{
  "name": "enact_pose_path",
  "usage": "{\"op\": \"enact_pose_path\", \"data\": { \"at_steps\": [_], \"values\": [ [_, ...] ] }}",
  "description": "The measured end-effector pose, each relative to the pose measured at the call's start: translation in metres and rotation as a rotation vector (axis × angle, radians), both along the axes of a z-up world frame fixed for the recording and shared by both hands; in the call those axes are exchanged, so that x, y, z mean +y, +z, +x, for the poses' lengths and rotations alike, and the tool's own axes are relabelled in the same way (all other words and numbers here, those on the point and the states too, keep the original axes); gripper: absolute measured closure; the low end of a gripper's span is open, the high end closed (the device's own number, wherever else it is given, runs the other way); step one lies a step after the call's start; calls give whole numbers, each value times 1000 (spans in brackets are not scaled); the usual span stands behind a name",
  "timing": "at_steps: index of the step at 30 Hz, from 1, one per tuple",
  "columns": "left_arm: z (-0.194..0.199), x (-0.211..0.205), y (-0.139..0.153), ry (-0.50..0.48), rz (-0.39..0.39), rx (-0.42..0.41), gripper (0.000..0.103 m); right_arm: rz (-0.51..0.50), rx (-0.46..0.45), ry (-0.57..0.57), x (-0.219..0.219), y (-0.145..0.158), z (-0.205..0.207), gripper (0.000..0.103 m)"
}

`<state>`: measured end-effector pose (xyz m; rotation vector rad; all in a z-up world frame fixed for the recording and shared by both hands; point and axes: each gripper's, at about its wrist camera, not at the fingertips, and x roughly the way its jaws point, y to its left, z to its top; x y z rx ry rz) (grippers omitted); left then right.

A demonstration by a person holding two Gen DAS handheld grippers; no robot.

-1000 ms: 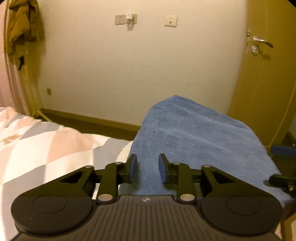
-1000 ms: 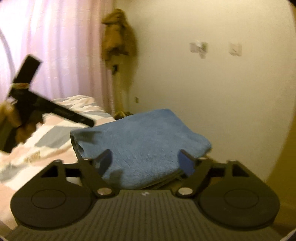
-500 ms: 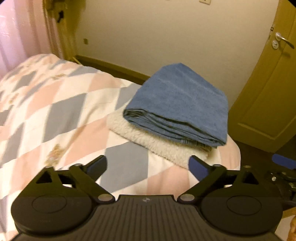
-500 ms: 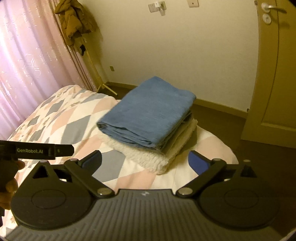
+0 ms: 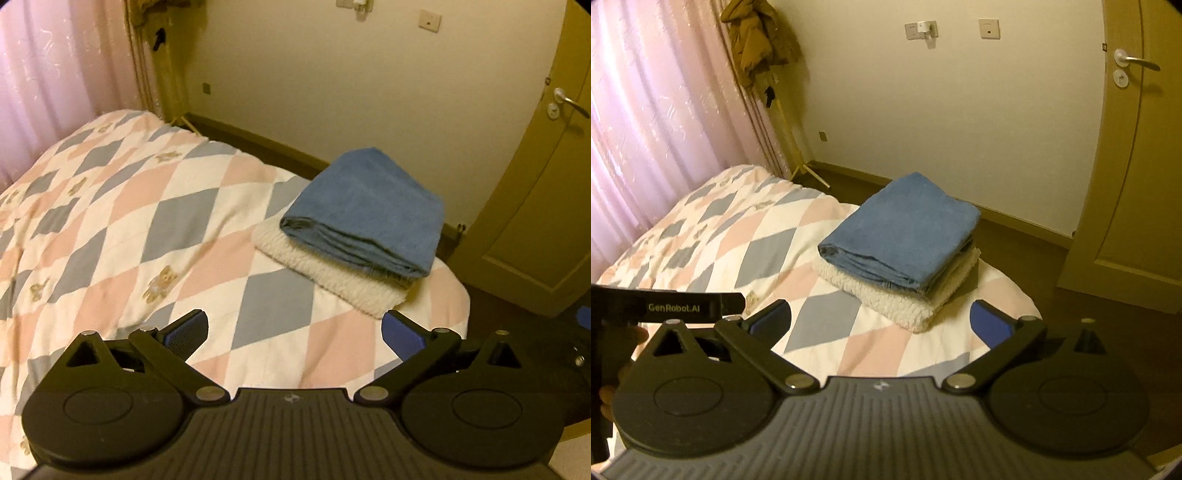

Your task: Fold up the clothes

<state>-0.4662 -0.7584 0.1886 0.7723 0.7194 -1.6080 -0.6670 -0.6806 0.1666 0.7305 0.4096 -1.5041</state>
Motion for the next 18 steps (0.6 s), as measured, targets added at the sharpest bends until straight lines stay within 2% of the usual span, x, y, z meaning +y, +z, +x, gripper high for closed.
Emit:
{"op": "enact_pose_path", "data": {
  "at_steps": [12, 18],
  "values": [
    [8, 31, 3, 35, 9, -89, 0, 53, -33, -2, 17, -7, 15, 1],
    [5, 38, 1, -19, 83, -89, 0, 67, -45, -21, 21, -11, 17, 1]
  ]
}}
